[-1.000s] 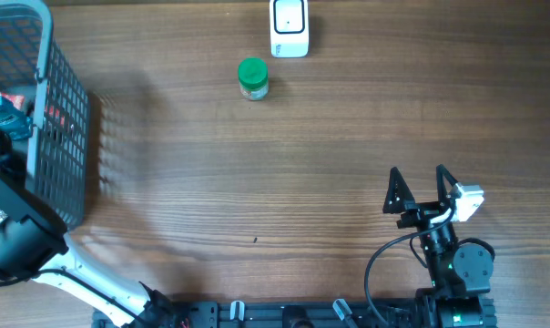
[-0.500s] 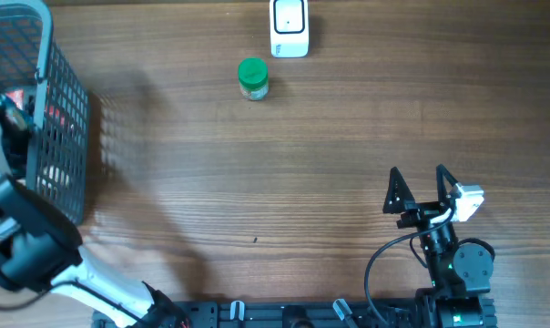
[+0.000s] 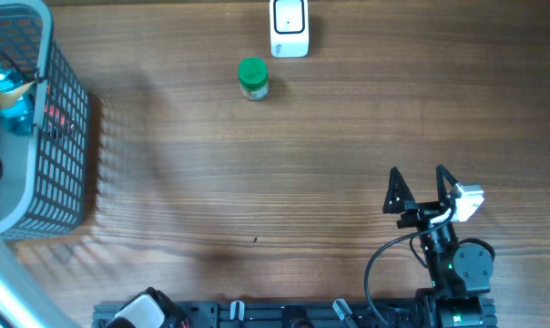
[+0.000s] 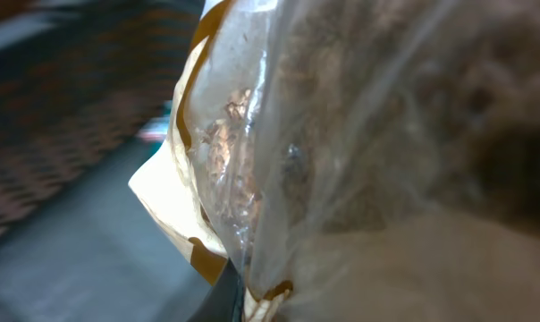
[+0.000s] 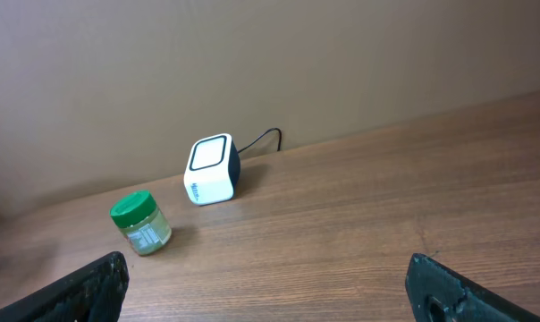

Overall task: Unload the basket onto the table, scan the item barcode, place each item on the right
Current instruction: 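Carry the snack bag to the table center and release it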

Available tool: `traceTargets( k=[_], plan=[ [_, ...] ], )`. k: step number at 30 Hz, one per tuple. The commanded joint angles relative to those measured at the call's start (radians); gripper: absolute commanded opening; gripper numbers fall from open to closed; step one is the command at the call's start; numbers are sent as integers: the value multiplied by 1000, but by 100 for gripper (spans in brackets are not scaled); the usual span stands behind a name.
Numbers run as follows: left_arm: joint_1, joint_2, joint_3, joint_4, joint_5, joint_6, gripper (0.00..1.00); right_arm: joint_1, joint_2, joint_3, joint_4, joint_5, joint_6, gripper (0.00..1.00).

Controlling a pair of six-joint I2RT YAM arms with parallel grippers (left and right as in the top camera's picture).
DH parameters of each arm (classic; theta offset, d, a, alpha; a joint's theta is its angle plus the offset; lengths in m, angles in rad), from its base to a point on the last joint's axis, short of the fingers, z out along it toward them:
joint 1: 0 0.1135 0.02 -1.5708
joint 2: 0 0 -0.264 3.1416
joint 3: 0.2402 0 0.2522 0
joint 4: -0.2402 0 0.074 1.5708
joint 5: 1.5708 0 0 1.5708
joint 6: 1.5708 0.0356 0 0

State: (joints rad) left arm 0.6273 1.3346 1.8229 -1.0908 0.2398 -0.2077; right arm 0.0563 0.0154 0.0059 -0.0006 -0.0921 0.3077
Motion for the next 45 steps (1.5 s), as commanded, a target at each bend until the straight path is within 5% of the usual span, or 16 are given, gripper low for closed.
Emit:
traceTargets(
  k=[1,11,19,23,30,33,35,38,41,43,45],
  plan=[
    [-112,-35,12,2,344,-9,4,3,-8,-1,2,14,-17,100],
    [-710,79,-98,-71,442,211,4,3,-8,-1,2,14,-17,100],
    [-1007,176,-377,-19,443,441,4,3,-8,-1,2,14,-17,100],
    [-1070,238,-559,84,326,398,5,3,-8,-1,2,14,-17,100],
    [-1077,322,-724,194,-208,6,5,3,-8,-1,2,14,-17,100],
    [-1077,327,-723,204,-268,-37,11,3,-8,-1,2,14,-17,100],
    [-1077,327,-723,215,-267,-37,22,3,-8,-1,2,14,-17,100],
    [-1077,326,-723,216,-249,-37,57,3,-8,-1,2,14,-17,100],
    [-1077,326,-723,216,-211,-37,64,3,-8,-1,2,14,-17,100],
    [-1080,320,-723,213,-184,-36,93,3,-8,-1,2,14,-16,100],
    [-1092,280,-699,172,-184,-35,100,3,-8,-1,2,14,-17,100]
  ],
)
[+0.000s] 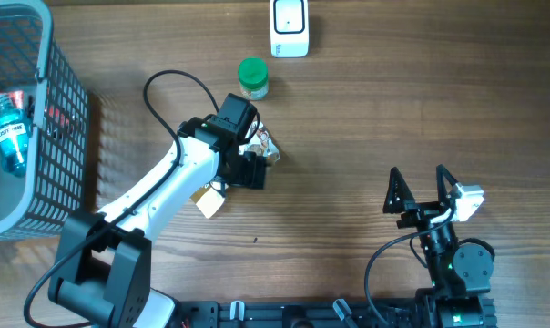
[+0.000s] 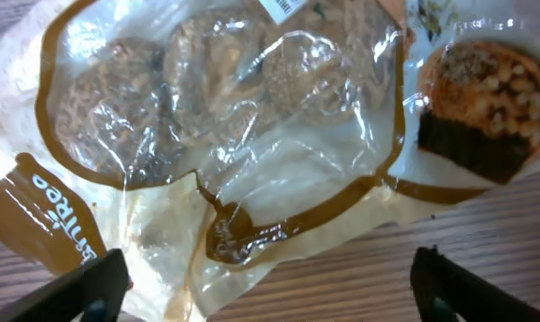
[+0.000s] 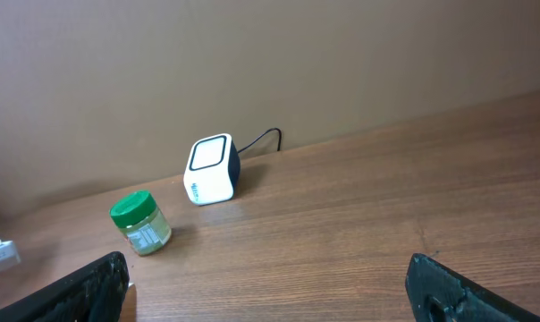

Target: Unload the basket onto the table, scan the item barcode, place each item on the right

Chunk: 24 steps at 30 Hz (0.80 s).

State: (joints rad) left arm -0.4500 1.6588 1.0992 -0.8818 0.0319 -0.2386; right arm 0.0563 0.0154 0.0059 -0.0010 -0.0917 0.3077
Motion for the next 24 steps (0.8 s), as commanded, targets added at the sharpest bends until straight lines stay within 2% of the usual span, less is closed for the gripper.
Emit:
traceTargets(
  k=[1,8,13,17,22,24],
  plan=[
    [-21,-64,43,-59,24,-5,100,3,-8,-1,3,13,-17,100],
    [-44,-283,291,-197,19,-2,100,3,-8,-1,3,13,-17,100],
    [46,-420,475,-218,-77,-6,100,3,-8,-1,3,13,-17,100],
    [253,-486,591,-235,-87,-5,100,3,-8,-1,3,13,-17,100],
    [643,-503,629,-257,-80,-5,100,3,-8,-1,3,13,-17,100],
    [777,-492,629,-282,-33,-6,100,3,-8,-1,3,13,-17,100]
  ],
)
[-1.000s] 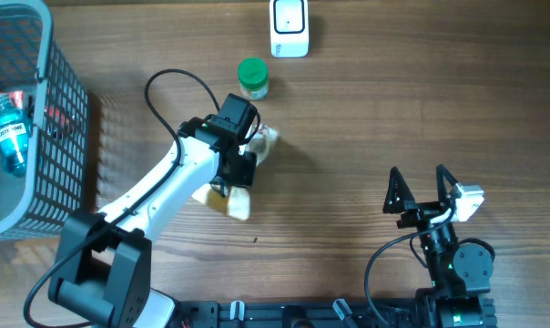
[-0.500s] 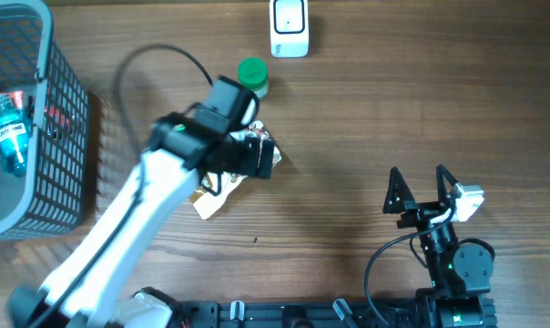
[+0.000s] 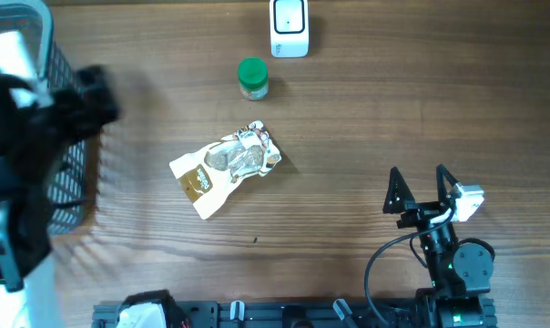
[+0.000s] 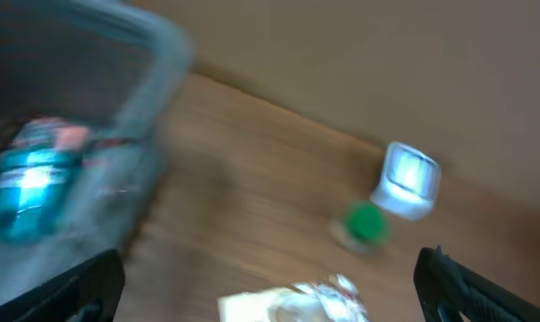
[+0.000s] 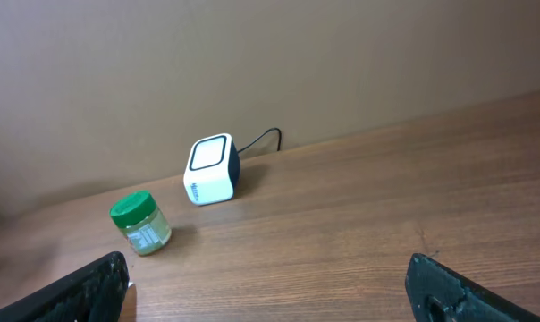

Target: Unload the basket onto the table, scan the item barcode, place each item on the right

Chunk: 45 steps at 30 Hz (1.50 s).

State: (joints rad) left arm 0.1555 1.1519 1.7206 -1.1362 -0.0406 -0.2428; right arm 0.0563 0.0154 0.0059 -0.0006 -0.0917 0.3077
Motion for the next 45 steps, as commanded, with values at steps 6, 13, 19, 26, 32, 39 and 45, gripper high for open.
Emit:
traceTargets(
  k=[6,13,19,26,32,39,45],
  plan=[
    [430,55,8,-52,86,-80,100,3,-8,-1,2,13,-17,100],
    [451,60,8,-60,104,-76,100,3,-8,-1,2,13,-17,100],
    [451,45,8,-42,148,-49,100,3,-8,-1,2,13,-17,100],
    [460,115,8,58,148,-50,100,3,-8,-1,2,13,-17,100],
    [549,216,8,78,137,-50,100,3,-8,-1,2,13,-17,100],
    [651,344,8,152,123,19,100,3,-8,-1,2,13,-17,100],
    [652,491,8,205,56,110,100,3,-8,-1,2,13,-16,100]
  ],
)
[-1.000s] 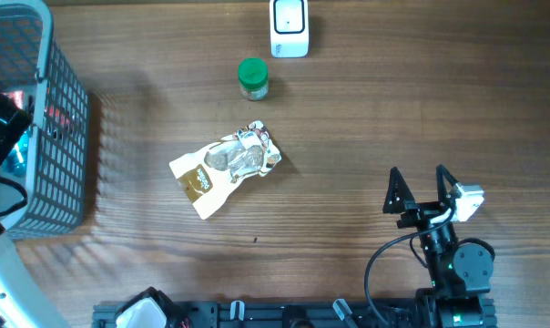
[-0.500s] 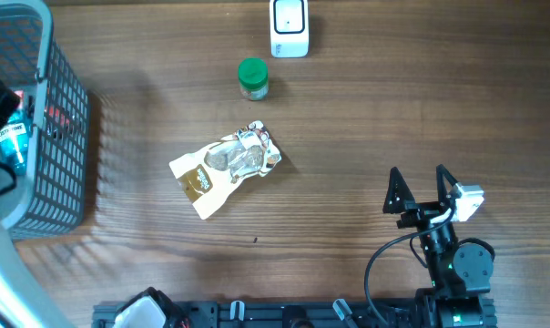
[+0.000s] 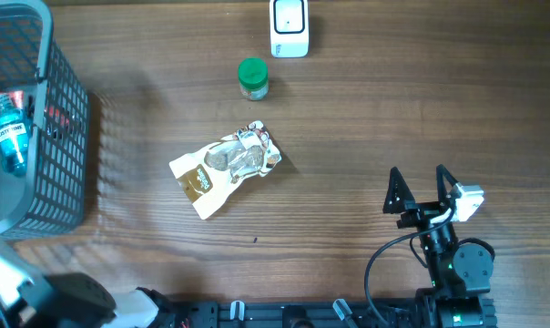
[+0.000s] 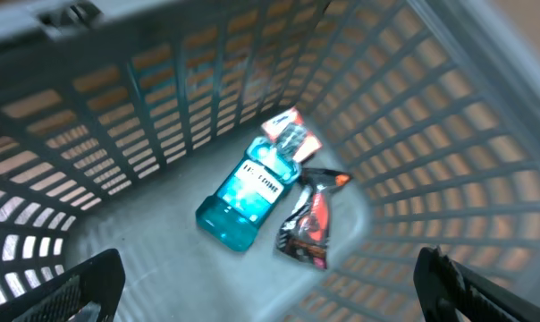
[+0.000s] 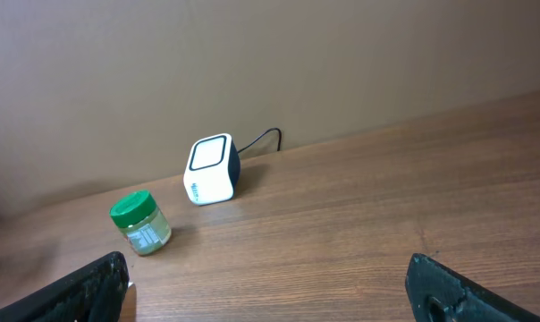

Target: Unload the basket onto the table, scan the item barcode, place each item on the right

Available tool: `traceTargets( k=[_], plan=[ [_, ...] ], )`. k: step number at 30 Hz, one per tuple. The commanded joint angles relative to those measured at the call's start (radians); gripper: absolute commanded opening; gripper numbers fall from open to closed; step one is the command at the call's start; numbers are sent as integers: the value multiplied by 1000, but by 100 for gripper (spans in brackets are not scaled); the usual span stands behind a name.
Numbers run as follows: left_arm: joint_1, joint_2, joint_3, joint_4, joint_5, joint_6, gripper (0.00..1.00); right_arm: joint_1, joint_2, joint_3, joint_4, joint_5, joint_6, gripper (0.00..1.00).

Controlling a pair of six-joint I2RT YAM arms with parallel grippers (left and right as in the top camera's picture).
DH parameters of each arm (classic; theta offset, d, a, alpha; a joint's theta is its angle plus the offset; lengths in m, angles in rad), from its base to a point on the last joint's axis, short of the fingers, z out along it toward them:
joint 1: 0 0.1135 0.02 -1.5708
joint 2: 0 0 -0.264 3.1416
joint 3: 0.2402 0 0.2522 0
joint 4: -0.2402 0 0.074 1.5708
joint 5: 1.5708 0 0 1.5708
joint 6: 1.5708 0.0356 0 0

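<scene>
The white barcode scanner stands at the table's far edge, seen too in the right wrist view. A clear snack bag with brown trim lies flat mid-table. A green-lidded jar stands near the scanner. My left gripper is open above the inside of the grey basket, over a blue bottle and a dark red packet. My right gripper rests open at the near right, holding nothing.
The grey mesh basket fills the table's far left corner. The scanner's cable runs back to the wall. Part of the left arm shows at the overhead view's bottom left corner.
My left gripper was above the table looking toward the scanner and jar; now it looks down into the basket. The snack bag, jar and right arm have not moved.
First my left gripper was in the basket, close against the snack bag. Then it was open over the bag at mid-table. After that the bag lay alone on the table with the arm swung left. Now the gripper is above the basket's inside.
</scene>
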State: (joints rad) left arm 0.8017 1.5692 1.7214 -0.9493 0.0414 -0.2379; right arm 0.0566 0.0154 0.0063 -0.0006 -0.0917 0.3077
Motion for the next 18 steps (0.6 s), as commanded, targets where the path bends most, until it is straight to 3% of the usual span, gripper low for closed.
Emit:
traceTargets(
  k=[1,4,8,18],
  plan=[
    [6,97,7,22,-14,166,100,2,-8,-1,2,13,-17,100],
    [6,179,6,17,31,380,100,2,-8,-1,2,13,-17,100],
    [6,272,6,10,46,505,100,2,-8,-1,2,13,-17,100],
    [6,419,4,40,70,549,100,2,-8,-1,2,13,-17,100]
  ],
)
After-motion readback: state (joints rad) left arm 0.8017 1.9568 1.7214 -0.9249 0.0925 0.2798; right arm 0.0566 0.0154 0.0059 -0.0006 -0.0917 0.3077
